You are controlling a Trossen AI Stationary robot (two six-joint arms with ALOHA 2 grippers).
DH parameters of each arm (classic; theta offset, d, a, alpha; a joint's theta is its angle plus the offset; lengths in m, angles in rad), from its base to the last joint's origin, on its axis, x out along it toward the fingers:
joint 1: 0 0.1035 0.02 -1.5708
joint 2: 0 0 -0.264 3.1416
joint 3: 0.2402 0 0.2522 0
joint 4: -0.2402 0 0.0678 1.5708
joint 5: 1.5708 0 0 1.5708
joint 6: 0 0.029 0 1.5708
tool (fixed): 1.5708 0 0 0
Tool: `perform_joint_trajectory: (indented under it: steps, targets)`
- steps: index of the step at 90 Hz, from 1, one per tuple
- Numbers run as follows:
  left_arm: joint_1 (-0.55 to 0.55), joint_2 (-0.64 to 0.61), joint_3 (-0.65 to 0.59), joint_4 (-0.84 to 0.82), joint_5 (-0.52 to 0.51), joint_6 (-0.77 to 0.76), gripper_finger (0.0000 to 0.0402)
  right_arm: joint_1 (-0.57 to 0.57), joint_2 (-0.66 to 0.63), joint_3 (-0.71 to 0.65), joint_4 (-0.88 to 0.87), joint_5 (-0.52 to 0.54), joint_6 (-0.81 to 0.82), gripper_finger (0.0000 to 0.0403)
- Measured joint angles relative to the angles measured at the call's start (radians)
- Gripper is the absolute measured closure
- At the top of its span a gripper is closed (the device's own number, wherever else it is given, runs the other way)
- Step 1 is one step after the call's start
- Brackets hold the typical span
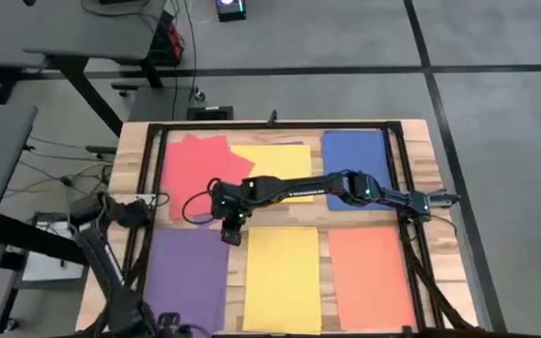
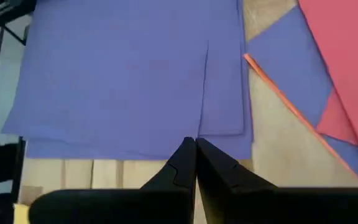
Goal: Organize paper
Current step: Stack the purple paper on top of the purple paper
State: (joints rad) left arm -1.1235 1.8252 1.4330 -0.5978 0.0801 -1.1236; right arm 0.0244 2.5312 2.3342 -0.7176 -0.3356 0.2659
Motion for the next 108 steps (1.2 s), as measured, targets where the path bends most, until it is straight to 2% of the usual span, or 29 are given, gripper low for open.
perform_joint_trajectory:
  steps: [12, 30, 42, 60, 81, 108]
  targets:
    - [-0.013, 0.06, 0.0, 0.027, -0.002, 0.024, 0.04, 0.026, 0.043, -0.002, 0.006, 0.102, 0.039, 0.0403]
    - [-0.016, 0.142, 0.0, 0.117, 0.017, 0.047, 0.0401, 0.016, 0.062, -0.002, 0.023, 0.2, 0.068, 0.0403]
    - [-0.027, 0.179, 0.001, 0.147, 0.001, 0.064, 0.0401, -0.01, 0.062, -0.001, 0.022, 0.207, 0.088, 0.0403]
    - [-0.027, 0.236, 0.003, 0.096, -0.007, 0.062, 0.0402, -0.027, 0.096, -0.001, 0.025, 0.207, 0.104, 0.0403]
    - [0.004, 0.237, 0.004, 0.026, -0.053, 0.053, 0.0402, -0.016, 0.107, 0.0, 0.037, 0.205, 0.102, 0.0403]
    - [0.031, 0.234, 0.003, 0.031, -0.082, 0.068, 0.0402, 0.001, 0.108, 0.0, 0.054, 0.205, 0.085, 0.0403]
